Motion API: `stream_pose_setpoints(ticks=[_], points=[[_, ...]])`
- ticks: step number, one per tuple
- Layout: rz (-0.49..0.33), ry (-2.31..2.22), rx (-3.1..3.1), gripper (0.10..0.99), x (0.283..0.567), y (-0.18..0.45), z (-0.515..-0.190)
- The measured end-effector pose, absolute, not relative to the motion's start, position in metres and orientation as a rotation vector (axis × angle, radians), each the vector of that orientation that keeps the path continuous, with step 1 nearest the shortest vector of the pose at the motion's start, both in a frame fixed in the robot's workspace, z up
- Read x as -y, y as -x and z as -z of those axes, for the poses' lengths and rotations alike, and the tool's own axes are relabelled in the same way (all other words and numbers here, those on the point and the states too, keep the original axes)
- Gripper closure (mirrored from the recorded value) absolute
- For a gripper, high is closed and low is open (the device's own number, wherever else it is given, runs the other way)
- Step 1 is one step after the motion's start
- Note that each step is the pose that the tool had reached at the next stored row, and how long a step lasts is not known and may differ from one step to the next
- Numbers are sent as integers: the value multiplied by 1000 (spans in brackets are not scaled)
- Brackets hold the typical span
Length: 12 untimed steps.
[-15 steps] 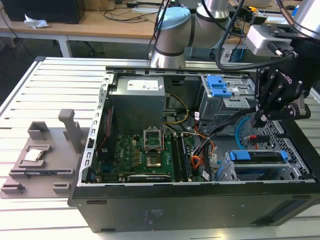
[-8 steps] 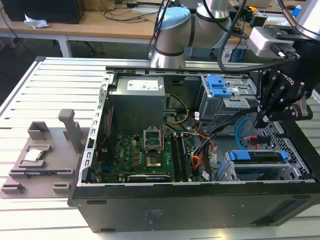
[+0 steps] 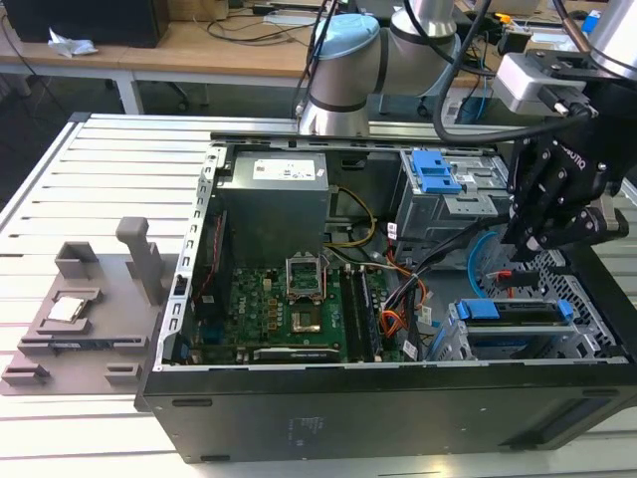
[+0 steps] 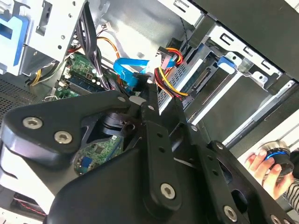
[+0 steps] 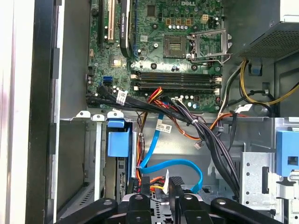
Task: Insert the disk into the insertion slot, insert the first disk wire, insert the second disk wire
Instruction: 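Insert the first disk wire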
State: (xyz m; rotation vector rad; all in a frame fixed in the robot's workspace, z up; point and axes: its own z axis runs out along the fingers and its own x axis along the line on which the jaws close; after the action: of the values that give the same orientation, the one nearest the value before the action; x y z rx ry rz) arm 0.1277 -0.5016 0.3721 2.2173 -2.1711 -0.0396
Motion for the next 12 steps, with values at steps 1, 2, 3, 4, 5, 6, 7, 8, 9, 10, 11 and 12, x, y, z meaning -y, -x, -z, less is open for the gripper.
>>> stream_pose_setpoints(ticks=[1, 2, 3, 4, 5, 6, 7, 8, 9, 10, 11, 12], points=[[36, -2215, 2169, 784, 502, -128, -372], [-2, -2197, 2153, 784, 503, -128, -372], [-23, -2187, 2144, 784, 503, -128, -372], [-38, -2179, 2137, 784, 503, -128, -372], [-56, -2170, 2129, 784, 503, -128, -372], [-60, -2167, 2127, 784, 504, -128, -371], [-62, -2167, 2126, 784, 504, -129, -369], [-62, -2166, 2126, 784, 504, -129, -368], [-62, -2166, 2126, 784, 504, -130, -367], [-64, -2164, 2127, 784, 504, -131, -366], [-66, -2161, 2127, 784, 505, -131, -365], [-69, -2157, 2128, 784, 506, -131, -365]])
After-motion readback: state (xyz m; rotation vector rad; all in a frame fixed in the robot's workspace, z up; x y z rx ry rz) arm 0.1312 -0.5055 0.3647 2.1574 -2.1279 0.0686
